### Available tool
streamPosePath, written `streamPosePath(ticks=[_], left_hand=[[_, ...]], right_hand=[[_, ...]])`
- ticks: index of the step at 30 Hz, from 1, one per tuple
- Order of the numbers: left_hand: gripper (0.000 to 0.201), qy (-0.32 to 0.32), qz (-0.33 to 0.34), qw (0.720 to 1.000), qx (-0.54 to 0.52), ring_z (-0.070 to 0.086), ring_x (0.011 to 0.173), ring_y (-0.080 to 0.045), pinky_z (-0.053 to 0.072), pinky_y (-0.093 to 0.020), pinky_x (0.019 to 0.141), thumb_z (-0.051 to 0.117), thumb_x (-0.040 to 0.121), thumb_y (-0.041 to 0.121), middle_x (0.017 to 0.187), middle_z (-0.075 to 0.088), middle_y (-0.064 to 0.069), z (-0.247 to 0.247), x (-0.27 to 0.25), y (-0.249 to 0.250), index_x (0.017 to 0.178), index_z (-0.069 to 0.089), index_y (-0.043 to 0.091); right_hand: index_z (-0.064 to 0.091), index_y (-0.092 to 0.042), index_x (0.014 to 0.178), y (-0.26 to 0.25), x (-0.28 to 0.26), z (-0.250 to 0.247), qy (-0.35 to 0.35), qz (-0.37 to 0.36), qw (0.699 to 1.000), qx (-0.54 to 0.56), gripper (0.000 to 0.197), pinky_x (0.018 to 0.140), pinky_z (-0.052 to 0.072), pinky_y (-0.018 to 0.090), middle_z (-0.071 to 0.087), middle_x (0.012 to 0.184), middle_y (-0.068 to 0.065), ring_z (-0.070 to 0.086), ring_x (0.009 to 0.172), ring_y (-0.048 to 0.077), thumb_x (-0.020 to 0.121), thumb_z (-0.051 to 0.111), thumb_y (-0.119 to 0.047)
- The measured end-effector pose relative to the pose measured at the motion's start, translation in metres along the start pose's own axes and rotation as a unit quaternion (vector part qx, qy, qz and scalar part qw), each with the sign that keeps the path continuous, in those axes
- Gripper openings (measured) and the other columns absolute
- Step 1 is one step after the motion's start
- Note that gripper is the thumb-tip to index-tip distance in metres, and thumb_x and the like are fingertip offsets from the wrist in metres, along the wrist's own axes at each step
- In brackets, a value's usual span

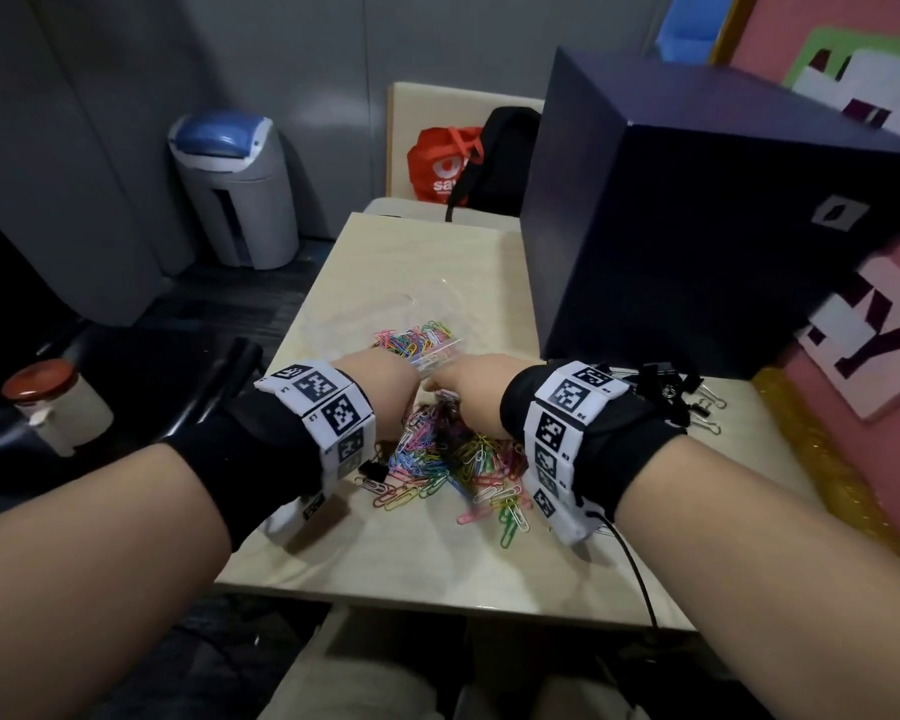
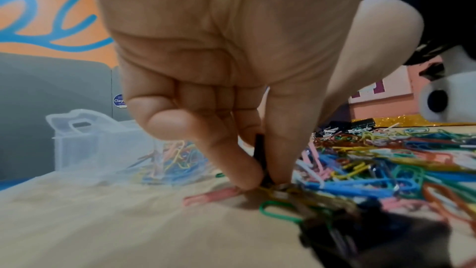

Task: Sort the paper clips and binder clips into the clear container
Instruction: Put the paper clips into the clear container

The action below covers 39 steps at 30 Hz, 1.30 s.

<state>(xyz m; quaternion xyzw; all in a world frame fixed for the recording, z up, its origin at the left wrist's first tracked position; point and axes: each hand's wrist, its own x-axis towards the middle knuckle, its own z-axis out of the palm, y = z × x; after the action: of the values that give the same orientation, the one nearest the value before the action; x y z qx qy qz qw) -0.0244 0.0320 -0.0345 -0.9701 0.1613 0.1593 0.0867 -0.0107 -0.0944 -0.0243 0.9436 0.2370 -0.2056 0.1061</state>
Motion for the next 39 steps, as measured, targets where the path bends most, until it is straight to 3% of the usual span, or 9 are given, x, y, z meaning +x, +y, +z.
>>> streamPosePath(ticks=[4,9,14,18,24,29,33,36,39], left_hand=[[0.013,0.012,-0.008,0.999,-0.032,0.055,0.079,-0.019,0.04,-0.026,0.065,0.069,0.08,0.02,0.087,0.065,0.0,-0.001,-0.005,-0.012,0.093,0.068,0.016],[0.011,0.017,-0.03,0.997,-0.067,0.058,0.073,-0.016,0.04,-0.022,0.062,0.071,0.076,0.019,0.069,0.062,0.006,-0.013,-0.009,-0.03,0.079,0.061,0.023],[0.007,0.019,-0.043,0.996,-0.071,0.059,0.068,-0.012,0.038,-0.02,0.051,0.066,0.078,0.016,0.063,0.063,0.007,-0.016,-0.014,-0.04,0.084,0.067,0.02],[0.011,0.03,-0.054,0.995,-0.077,0.058,0.064,-0.01,0.034,-0.016,0.047,0.063,0.082,0.016,0.054,0.057,0.009,-0.018,-0.017,-0.046,0.09,0.071,0.018],[0.019,0.028,-0.058,0.997,-0.051,0.054,0.069,-0.012,0.038,-0.021,0.057,0.062,0.086,0.016,0.059,0.048,0.015,-0.021,-0.021,-0.049,0.102,0.071,0.02],[0.018,0.015,-0.079,0.995,-0.05,0.041,0.051,0.0,0.033,-0.014,0.051,0.063,0.087,0.017,0.058,0.047,0.016,-0.015,-0.023,-0.053,0.103,0.071,0.019],[0.019,0.003,-0.095,0.994,-0.053,0.043,0.052,-0.002,0.035,-0.015,0.051,0.064,0.087,0.018,0.059,0.047,0.015,-0.014,-0.025,-0.053,0.104,0.071,0.019],[0.019,-0.003,-0.097,0.994,-0.05,0.05,0.062,-0.009,0.034,-0.015,0.049,0.063,0.088,0.018,0.06,0.047,0.014,-0.016,-0.025,-0.051,0.106,0.071,0.019],[0.02,0.0,-0.094,0.995,-0.043,0.053,0.076,-0.014,0.038,-0.022,0.057,0.063,0.088,0.019,0.06,0.047,0.014,-0.015,-0.023,-0.05,0.106,0.071,0.018]], right_hand=[[0.043,-0.015,0.144,-0.003,0.011,0.005,-0.059,0.017,0.998,-0.035,0.048,0.104,0.041,0.032,0.043,0.148,0.007,0.049,0.13,0.025,0.096,0.049,-0.011],[0.056,-0.015,0.132,-0.013,0.015,0.002,-0.003,-0.006,0.999,-0.039,0.042,0.098,0.049,0.035,0.058,0.132,0.009,0.058,0.118,0.028,0.091,0.052,-0.008],[0.061,-0.017,0.121,-0.031,0.011,0.003,-0.019,-0.051,0.998,-0.008,0.036,0.088,0.051,0.032,0.061,0.124,0.007,0.061,0.108,0.028,0.088,0.05,-0.007],[0.059,-0.021,0.128,-0.024,0.022,0.01,-0.092,-0.007,0.988,-0.126,0.041,0.085,0.05,0.03,0.061,0.129,-0.003,0.061,0.103,0.02,0.087,0.063,-0.024],[0.059,-0.02,0.129,-0.045,0.0,0.002,0.071,-0.11,0.991,-0.007,0.04,0.092,0.046,0.032,0.053,0.131,0.006,0.056,0.116,0.028,0.091,0.049,-0.01],[0.062,-0.019,0.123,-0.058,0.003,0.006,-0.033,-0.136,0.989,-0.041,0.037,0.094,0.051,0.039,0.06,0.126,0.006,0.063,0.109,0.031,0.088,0.059,-0.032],[0.061,-0.013,0.127,-0.046,-0.001,0.0,-0.061,-0.086,0.986,-0.125,0.035,0.083,0.05,0.031,0.063,0.125,0.007,0.062,0.107,0.028,0.094,0.051,-0.02],[0.065,-0.014,0.119,-0.044,-0.007,-0.002,-0.013,-0.07,0.989,-0.132,0.03,0.069,0.044,0.029,0.064,0.116,0.005,0.06,0.091,0.027,0.093,0.05,-0.017],[0.065,-0.022,0.119,-0.055,-0.008,0.005,0.064,-0.125,0.989,-0.052,0.033,0.071,0.048,0.031,0.061,0.116,0.004,0.062,0.102,0.028,0.087,0.056,-0.024]])
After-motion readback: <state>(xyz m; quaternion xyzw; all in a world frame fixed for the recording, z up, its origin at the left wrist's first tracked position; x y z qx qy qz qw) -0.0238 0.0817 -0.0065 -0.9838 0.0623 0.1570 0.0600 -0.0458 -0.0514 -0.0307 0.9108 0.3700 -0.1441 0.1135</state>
